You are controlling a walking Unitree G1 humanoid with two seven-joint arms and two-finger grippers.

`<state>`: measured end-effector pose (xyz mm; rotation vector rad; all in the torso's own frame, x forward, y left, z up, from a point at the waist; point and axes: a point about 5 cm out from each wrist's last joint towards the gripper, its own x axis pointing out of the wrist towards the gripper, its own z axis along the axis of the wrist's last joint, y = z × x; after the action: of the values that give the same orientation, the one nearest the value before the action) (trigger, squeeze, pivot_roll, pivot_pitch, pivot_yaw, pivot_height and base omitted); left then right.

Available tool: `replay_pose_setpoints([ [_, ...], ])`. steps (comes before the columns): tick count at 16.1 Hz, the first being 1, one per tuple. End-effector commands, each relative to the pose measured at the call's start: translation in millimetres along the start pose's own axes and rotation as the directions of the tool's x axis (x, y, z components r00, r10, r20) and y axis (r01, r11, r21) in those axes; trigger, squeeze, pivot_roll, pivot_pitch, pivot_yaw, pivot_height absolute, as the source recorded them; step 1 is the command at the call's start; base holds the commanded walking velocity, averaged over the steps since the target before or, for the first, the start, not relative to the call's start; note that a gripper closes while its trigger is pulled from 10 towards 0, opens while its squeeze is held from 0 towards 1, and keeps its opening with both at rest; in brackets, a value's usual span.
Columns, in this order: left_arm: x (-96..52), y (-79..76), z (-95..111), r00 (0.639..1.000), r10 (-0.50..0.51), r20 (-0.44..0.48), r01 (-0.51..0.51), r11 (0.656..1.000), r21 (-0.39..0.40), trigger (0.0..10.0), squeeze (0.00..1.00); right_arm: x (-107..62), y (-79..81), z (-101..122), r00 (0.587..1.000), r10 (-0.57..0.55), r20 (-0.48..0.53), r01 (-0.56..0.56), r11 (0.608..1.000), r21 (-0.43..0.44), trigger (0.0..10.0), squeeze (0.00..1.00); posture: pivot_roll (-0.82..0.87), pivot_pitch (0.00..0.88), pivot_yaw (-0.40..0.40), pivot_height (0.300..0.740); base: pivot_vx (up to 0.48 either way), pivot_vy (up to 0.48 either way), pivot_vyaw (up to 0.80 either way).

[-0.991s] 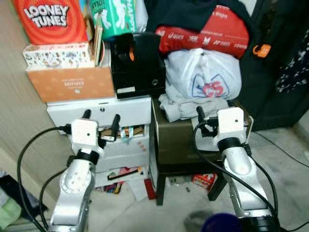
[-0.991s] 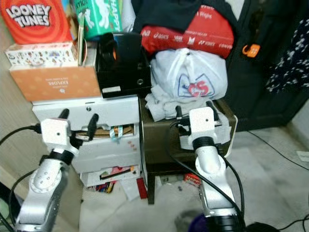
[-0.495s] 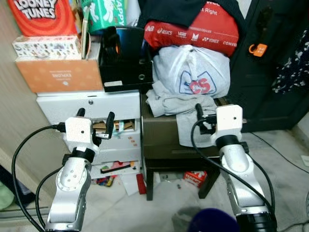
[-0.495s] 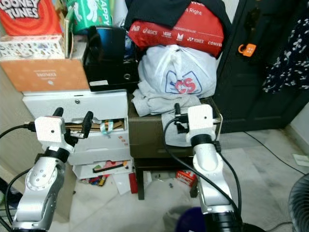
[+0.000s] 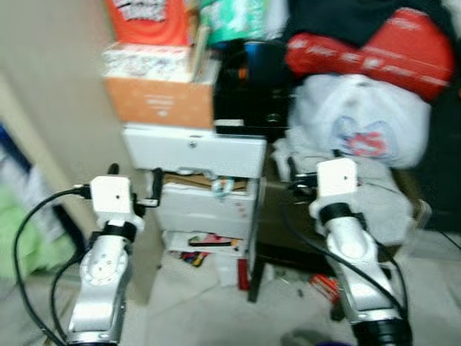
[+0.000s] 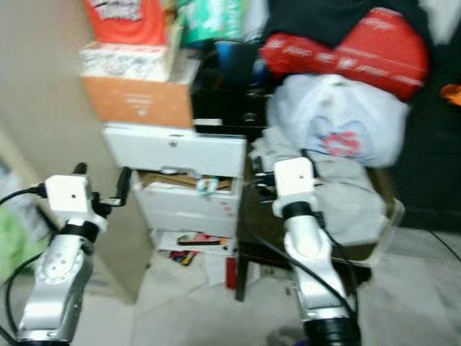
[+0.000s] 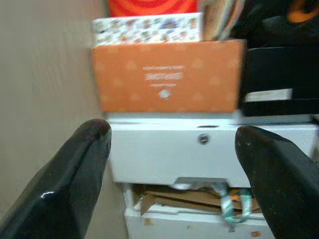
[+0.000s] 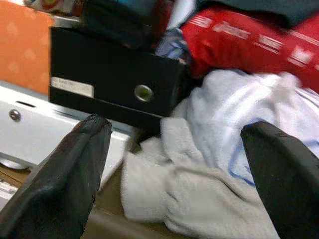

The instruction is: Clean up the room

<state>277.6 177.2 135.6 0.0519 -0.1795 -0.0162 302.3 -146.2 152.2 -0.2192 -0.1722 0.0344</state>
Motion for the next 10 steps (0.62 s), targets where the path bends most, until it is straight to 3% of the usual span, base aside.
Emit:
replay_pose_setpoints([
  [1, 0.1, 7.2, -0.5, 0.999, 0.035, -0.007, -0.035, 0.999, 0.016, 10.0, 0.00, 2.5, 6.4, 2.2, 1.000, 0.018, 0.008, -0.018, 1.000, 0.008, 10.0, 0.00, -0.09, 0.003, -0.023, 0.740, 0.000, 0.000, 0.80],
  [8, -1.1, 18.1, -4.3, 0.994, 0.111, -0.022, -0.111, 0.994, 0.018, 10.0, 0.00, 3.0, 8.7, 1.7, 0.999, 0.030, 0.010, -0.031, 0.999, 0.014, 10.0, 0.00, -0.09, 0.000, -0.027, 0.740, 0.000, 0.000, 0.79],
  [10, -0.3, 18.6, -6.8, 0.993, 0.114, -0.040, -0.114, 0.993, 0.004, 10.0, 0.00, 3.5, 8.7, 1.7, 0.999, 0.031, 0.010, -0.031, 0.999, 0.025, 10.0, 0.00, -0.09, 0.000, -0.027, 0.740, 0.000, 0.000, 0.34],
])
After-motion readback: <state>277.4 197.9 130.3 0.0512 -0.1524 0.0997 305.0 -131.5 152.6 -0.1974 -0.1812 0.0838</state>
